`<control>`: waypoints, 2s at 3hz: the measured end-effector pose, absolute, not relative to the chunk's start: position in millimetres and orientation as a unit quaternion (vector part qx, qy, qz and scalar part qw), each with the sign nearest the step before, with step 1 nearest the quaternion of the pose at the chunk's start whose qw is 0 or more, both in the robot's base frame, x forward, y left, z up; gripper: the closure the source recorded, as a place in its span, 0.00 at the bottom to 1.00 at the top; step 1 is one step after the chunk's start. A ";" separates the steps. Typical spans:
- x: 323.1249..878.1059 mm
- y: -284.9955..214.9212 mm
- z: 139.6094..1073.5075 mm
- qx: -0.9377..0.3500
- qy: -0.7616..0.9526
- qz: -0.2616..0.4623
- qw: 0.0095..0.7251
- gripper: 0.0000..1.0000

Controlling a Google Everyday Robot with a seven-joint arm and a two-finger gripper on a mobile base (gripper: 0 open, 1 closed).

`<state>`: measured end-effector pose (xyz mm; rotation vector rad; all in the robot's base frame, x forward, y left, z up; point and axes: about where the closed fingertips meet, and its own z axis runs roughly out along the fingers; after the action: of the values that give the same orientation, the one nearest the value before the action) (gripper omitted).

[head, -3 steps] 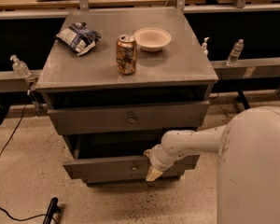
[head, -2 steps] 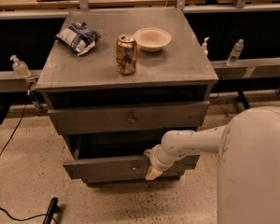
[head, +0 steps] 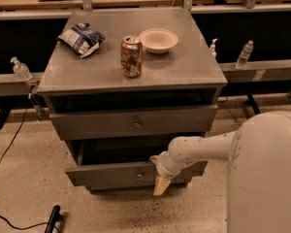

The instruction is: Open middle drawer

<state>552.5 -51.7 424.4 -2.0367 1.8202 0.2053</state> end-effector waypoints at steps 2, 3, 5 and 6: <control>540.3 -57.4 472.9 -0.719 0.637 0.016 0.277 0.00; 552.5 -67.7 490.9 -0.709 0.637 -0.006 0.302 0.20; 592.4 -87.0 492.1 -0.688 0.645 0.011 0.331 0.67; 615.5 -91.9 492.8 -0.674 0.648 0.039 0.352 0.97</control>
Offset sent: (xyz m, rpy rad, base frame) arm -0.0150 -0.0093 0.0872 0.0641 -0.3198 -0.0394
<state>615.5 -91.9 492.8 -1.7437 1.6780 0.1012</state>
